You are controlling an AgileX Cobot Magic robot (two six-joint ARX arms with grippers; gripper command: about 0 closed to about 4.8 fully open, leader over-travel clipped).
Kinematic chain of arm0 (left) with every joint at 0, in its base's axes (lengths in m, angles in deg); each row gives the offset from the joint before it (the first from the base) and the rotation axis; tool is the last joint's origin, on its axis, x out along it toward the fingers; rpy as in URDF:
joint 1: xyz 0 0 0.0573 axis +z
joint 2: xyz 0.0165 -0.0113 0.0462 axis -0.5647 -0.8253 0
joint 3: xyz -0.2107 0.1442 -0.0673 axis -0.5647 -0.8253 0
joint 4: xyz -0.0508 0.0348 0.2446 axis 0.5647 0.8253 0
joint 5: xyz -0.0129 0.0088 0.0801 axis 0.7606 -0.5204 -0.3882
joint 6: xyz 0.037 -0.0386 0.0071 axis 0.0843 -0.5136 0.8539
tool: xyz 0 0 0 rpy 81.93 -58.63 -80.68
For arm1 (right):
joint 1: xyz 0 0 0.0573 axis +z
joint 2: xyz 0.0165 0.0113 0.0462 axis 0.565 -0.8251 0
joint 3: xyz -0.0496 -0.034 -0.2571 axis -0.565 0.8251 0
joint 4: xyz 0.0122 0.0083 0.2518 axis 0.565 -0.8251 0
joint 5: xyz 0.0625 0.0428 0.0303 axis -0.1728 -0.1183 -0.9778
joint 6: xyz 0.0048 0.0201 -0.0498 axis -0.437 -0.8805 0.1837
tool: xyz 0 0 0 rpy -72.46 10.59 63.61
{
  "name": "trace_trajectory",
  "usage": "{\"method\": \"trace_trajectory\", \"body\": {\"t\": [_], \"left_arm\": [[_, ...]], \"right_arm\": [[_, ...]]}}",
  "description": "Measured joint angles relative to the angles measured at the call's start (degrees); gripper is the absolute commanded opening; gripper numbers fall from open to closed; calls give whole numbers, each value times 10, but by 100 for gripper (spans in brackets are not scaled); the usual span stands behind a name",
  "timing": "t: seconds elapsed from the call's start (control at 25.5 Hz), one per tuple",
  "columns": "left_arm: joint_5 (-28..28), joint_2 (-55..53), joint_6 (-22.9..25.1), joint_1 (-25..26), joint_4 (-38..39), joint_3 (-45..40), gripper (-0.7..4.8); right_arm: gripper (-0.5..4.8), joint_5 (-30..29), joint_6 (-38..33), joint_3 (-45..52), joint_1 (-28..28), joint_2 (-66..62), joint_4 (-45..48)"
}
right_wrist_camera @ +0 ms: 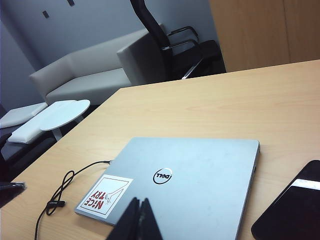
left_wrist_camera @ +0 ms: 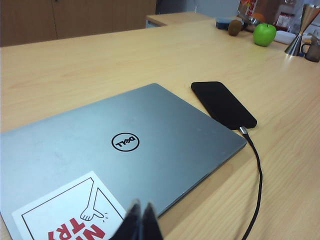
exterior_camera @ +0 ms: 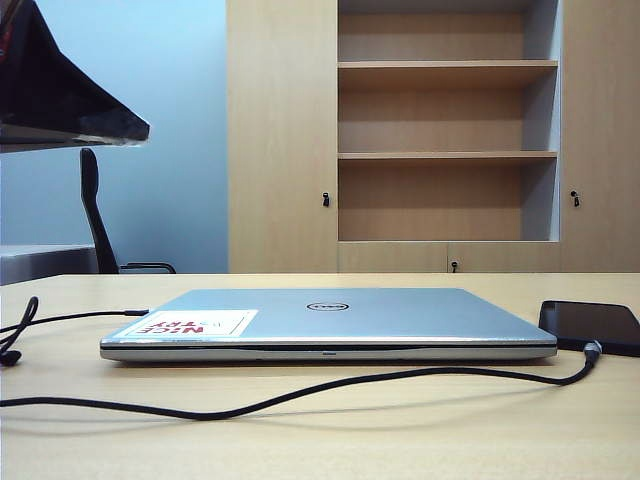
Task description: Pick up the charging cable and the phone, plug the charging cable into the charging port on the phone, and finally place them back on the table.
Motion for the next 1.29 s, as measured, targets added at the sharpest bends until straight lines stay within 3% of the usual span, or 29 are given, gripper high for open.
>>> {"method": "trace_trajectory", "body": {"t": [0.16, 0.24, 0.35, 0.47, 0.9, 1.29], "left_arm": [[0, 46, 0, 6, -2, -12, -6], [3, 92, 0, 35, 1, -28, -5], [0, 148, 0, 97, 9, -38, -6], [0, 231, 0, 201, 59, -44, -6], [0, 353, 0, 371, 94, -113, -6], [2, 354, 43, 387, 114, -118, -6]], "right_arm": [[-5, 0, 0, 0, 0, 0, 0], [-5, 0, 0, 0, 0, 0, 0], [-5, 0, 0, 0, 0, 0, 0], [-5, 0, 0, 0, 0, 0, 0], [-5, -1, 0, 0, 0, 0, 0], [-5, -1, 0, 0, 0, 0, 0]]}}
